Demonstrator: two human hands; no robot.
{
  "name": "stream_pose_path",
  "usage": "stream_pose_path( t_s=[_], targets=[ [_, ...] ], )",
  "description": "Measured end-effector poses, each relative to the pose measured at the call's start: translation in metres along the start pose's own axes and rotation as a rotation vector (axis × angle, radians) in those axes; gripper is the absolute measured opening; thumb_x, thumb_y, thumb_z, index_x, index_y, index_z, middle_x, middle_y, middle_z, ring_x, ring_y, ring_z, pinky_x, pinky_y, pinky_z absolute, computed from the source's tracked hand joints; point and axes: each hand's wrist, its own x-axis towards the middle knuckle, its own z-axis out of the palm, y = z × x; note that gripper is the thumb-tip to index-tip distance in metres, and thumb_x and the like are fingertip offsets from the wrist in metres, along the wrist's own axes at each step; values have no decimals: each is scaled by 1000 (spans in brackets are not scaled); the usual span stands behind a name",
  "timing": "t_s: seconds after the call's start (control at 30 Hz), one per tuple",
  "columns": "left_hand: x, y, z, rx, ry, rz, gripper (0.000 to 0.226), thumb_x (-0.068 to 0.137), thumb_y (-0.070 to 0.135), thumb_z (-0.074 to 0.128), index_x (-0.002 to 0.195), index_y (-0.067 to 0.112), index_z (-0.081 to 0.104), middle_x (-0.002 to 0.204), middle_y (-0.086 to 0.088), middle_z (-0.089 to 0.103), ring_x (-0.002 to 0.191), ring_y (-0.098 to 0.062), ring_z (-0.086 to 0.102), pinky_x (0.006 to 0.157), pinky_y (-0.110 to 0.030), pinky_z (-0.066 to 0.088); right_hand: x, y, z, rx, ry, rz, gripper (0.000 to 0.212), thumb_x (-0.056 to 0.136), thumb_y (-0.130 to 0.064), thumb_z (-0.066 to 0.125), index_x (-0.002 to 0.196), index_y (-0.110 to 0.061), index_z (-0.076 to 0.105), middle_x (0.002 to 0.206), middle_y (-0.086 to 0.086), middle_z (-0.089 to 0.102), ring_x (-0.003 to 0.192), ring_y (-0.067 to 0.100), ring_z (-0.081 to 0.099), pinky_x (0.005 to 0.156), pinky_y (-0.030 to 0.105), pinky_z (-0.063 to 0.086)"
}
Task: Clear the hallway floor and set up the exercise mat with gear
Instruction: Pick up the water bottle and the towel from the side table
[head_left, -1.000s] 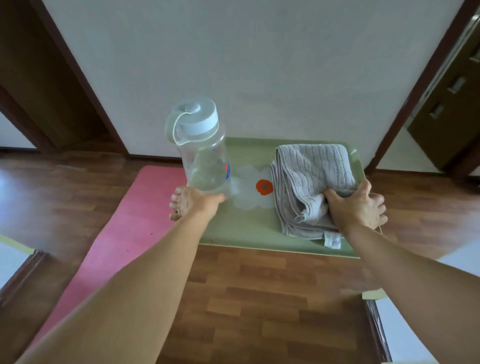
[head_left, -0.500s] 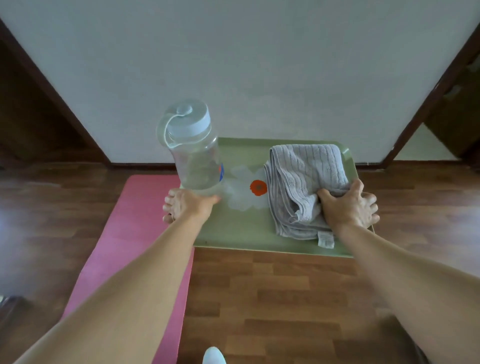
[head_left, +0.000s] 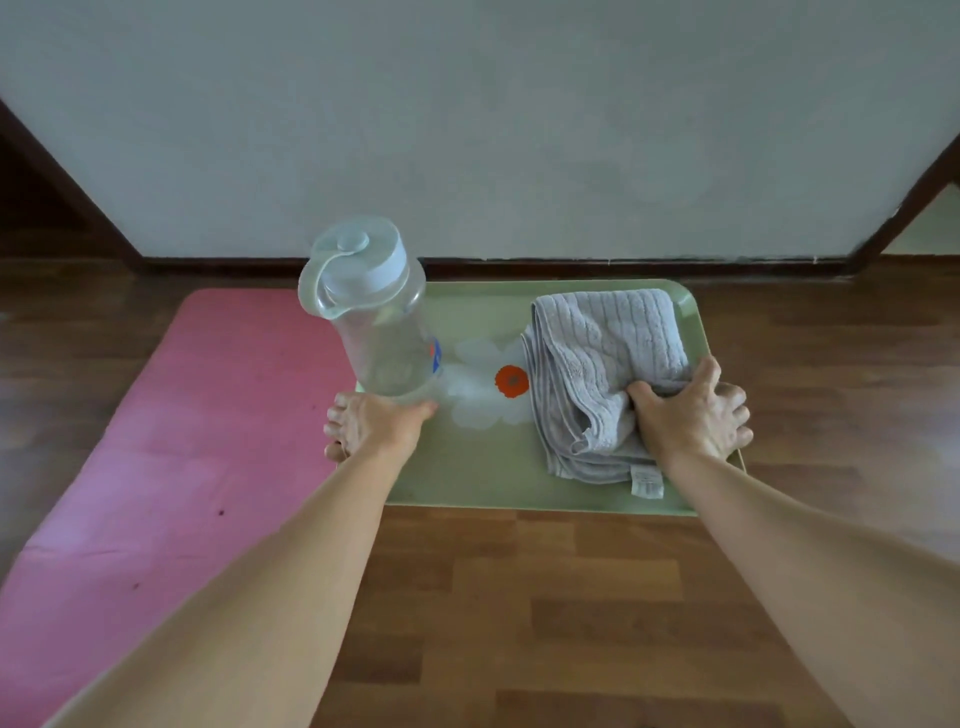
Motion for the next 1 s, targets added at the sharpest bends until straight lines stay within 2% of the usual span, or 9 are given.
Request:
stream_pose_path(
  t_s=[0.23, 0.5, 0.63, 1.0],
  targets=[
    [68, -95, 130, 27, -46, -52, 124, 60, 50, 81, 145, -6, 9, 152, -20, 21, 141, -37, 18, 111, -49, 18, 25, 71, 160, -23, -30, 11, 74, 68, -55, 56, 129, -21, 33, 124, 20, 44, 114, 38, 40, 98, 47, 28],
    [119, -160, 212, 83, -20, -96, 106, 58, 48, 82, 134, -4, 28, 139, -19, 37, 129, -34, 33, 105, -46, 26, 31, 115, 283, -38, -68, 44, 73, 68, -53, 56, 129, -22, 34, 123, 20, 44, 114, 38, 39, 98, 48, 27],
    [138, -180, 229, 117, -11, -118, 102, 57, 49, 83, 129, -4, 32, 132, -18, 41, 124, -35, 37, 101, -46, 30, 29, 126, 320, -55, -97, 64, 73, 68, -54, 56, 130, -23, 34, 124, 20, 44, 115, 38, 40, 99, 47, 27],
    [178, -199, 252, 101, -6, -121, 102, 58, 47, 84, 130, -4, 33, 134, -18, 42, 126, -35, 37, 102, -45, 30, 36, 119, 366, -31, -149, 71, 66, 69, -54, 58, 124, -22, 40, 124, 19, 43, 116, 37, 38, 101, 46, 26]
  ],
)
